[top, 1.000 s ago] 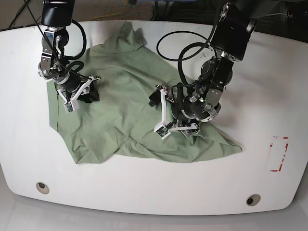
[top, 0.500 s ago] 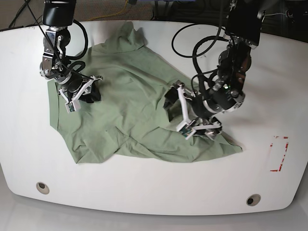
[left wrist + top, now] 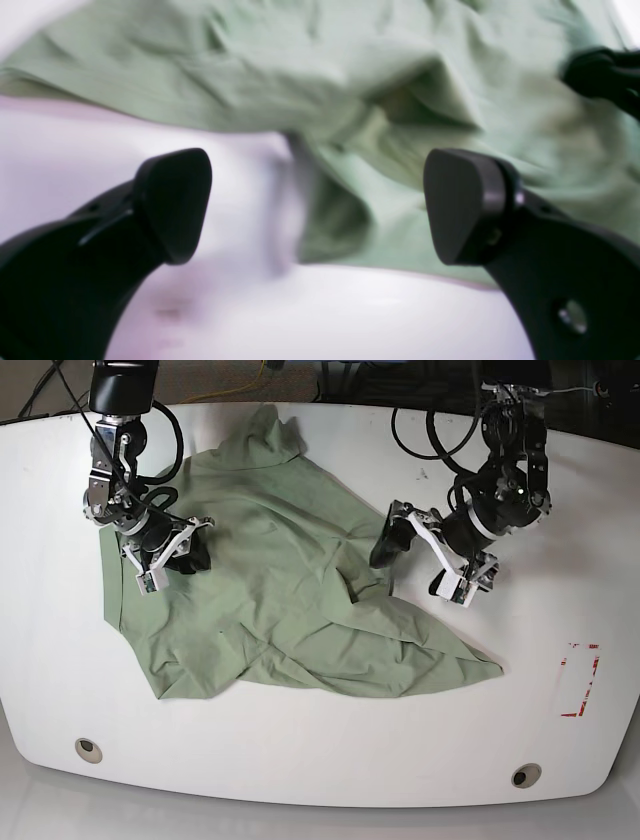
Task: Layout the t-shirt on the table in an organized manner, then fold the t-shirt properly
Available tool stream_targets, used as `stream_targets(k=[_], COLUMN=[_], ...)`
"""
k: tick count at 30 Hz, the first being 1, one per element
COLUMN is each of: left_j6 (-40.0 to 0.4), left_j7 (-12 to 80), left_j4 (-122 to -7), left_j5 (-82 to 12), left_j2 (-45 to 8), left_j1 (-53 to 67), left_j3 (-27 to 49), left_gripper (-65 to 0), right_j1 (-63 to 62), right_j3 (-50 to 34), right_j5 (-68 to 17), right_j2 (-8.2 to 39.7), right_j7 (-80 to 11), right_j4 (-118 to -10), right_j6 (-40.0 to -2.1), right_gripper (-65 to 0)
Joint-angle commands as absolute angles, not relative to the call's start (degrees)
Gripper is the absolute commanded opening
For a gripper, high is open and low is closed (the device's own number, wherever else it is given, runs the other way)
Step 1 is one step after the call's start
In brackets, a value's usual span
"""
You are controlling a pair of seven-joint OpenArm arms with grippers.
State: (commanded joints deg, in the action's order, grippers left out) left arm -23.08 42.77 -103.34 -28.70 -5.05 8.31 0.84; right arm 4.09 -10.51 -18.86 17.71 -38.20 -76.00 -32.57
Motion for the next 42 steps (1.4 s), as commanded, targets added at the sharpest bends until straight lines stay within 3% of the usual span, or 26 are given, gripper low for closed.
stream_targets(k=[15,31,37,42], left_j6=[-22.9,-22.9,-23.0,-22.9], left_j7=[35.4,35.2,35.3,35.3], left_j4=[-90.0,-87.4,-87.4,-87.2], left_j5=[-28.8,-28.6,-28.6,-28.5], left_j2=[-1.5,0.0,-0.2,-0.4], left_j1=[6.7,4.8,3.3,2.1], left_j3=[-0.5,-1.5,-2.2,-3.9], left_gripper=[-0.3,-0.5,-8.7,-10.8], right_j1=[4.0,4.1,4.1,4.1], right_j3=[-10.5,-10.5,-10.5,-10.5], right_j5=[-18.5,-18.5,-18.5,-18.5], right_j2=[16.7,16.7,16.7,16.7], right_j7=[-38.2,-38.2,-38.2,-38.2], right_j4=[-76.0,-76.0,-76.0,-76.0], right_j6=[-32.6,-32.6,-32.6,-32.6], right_gripper=[-49.9,-49.9,-49.9,-49.9])
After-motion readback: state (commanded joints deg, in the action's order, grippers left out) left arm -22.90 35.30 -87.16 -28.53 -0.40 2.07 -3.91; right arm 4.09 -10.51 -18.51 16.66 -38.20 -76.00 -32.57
